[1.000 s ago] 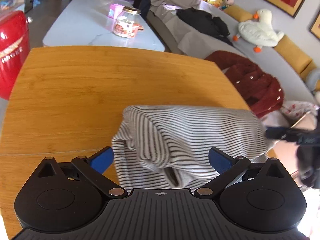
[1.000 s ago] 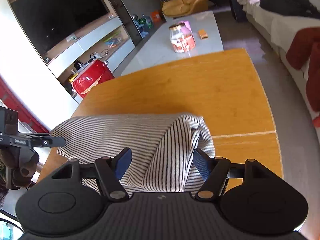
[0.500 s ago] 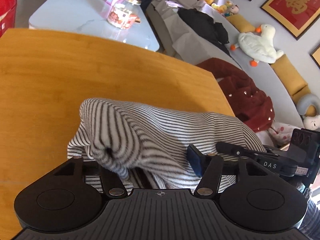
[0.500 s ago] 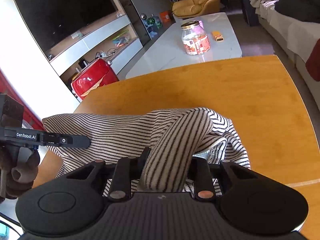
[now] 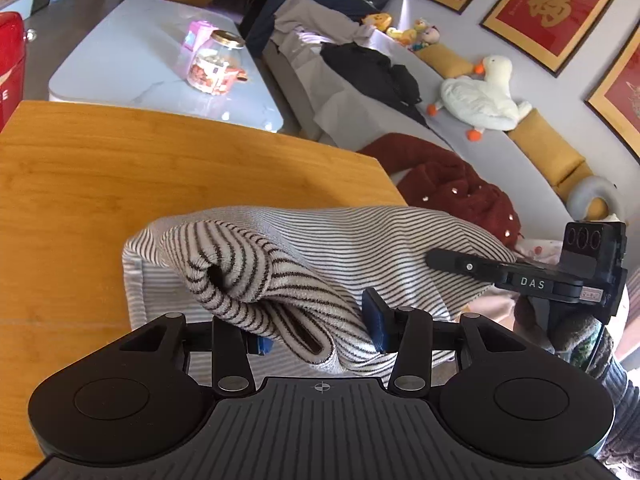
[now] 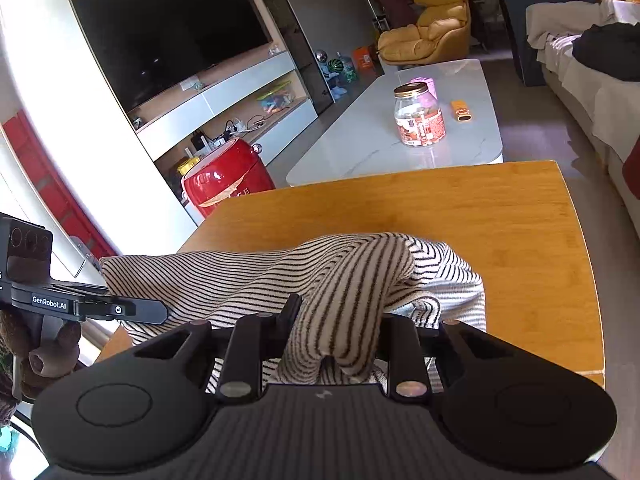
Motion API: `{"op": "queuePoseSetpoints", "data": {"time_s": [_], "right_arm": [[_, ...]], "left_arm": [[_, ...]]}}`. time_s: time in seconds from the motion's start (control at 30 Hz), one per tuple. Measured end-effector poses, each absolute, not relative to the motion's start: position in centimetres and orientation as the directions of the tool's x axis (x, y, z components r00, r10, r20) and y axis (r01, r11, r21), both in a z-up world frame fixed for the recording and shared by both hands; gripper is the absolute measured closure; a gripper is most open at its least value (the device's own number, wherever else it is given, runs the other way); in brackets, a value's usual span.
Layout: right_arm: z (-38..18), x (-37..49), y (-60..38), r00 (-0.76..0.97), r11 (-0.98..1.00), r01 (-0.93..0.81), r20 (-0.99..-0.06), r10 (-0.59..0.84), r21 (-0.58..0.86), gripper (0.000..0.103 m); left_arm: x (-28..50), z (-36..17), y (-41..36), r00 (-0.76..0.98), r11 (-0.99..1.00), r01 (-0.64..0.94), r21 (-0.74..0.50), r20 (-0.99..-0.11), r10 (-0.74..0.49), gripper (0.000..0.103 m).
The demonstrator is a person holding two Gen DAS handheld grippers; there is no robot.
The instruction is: Fold clothes
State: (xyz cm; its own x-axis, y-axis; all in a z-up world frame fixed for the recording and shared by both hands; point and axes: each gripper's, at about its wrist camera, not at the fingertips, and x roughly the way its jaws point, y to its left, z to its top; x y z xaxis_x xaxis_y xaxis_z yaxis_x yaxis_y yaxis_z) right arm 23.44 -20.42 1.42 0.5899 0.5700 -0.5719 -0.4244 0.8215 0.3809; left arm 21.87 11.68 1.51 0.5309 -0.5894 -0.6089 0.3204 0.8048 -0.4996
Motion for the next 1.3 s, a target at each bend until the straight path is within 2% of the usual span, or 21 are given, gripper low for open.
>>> {"op": "queuePoseSetpoints", "data": {"time_s": [0.3, 0.37, 0.5, 0.57, 0.63, 0.7, 0.83, 1.03, 1.17, 1.3], "right_arm": [[-1.9, 20.0, -21.3, 0.599, 0.879, -0.382, -0.648, 0.47, 0.284, 0.076], [-2.1, 19.3, -21.5, 0.622, 0.895, -0.365, -0.648, 0.438, 0.255, 0.067], [-1.3, 18.0, -22.0, 0.686, 0.926, -0.338, -0.63, 0.364, 0.167, 0.056], [-0.6, 17.4, -22.3, 0.723, 0.938, -0.326, -0.608, 0.328, 0.117, 0.043], [0.0, 17.1, -22.5, 0.753, 0.942, -0.317, -0.576, 0.318, 0.106, 0.043], [0.1, 17.3, -22.7, 0.769, 0.943, -0.3, -0.55, 0.327, 0.141, 0.043], [-1.2, 18.0, -21.9, 0.78, 0.962, -0.259, -0.568, 0.263, 0.089, 0.047], [-3.2, 17.4, -22.1, 0.738, 0.967, -0.228, -0.627, 0.25, 0.116, 0.048], [-3.0, 16.1, -21.2, 0.729, 0.964, -0.241, -0.635, 0.256, 0.111, 0.044], [-2.6, 15.5, -20.3, 0.695, 0.942, -0.28, -0.638, 0.333, 0.186, 0.039]], "left_arm": [[16.2, -2.5, 9.8, 0.464, 0.809, 0.307, -0.502, -0.663, -0.587, 0.056], [15.4, -3.1, 9.8, 0.481, 0.831, 0.282, -0.48, -0.679, -0.555, 0.054], [13.8, -1.6, 10.9, 0.546, 0.877, 0.248, -0.412, -0.688, -0.478, 0.045], [12.9, 0.0, 11.5, 0.59, 0.892, 0.248, -0.379, -0.671, -0.449, 0.038], [12.0, 1.7, 12.0, 0.633, 0.888, 0.257, -0.382, -0.628, -0.453, 0.027], [11.0, 3.1, 12.1, 0.662, 0.864, 0.285, -0.415, -0.567, -0.491, 0.022], [11.1, 3.3, 10.7, 0.645, 0.791, 0.349, -0.502, -0.484, -0.592, 0.016], [15.1, -1.9, 8.9, 0.573, 0.81, 0.257, -0.527, -0.592, -0.567, 0.018], [17.6, -3.0, 10.8, 0.575, 0.772, 0.237, -0.59, -0.555, -0.601, 0.019], [20.8, -2.7, 11.7, 0.608, 0.813, 0.21, -0.543, -0.579, -0.543, 0.019]]}}
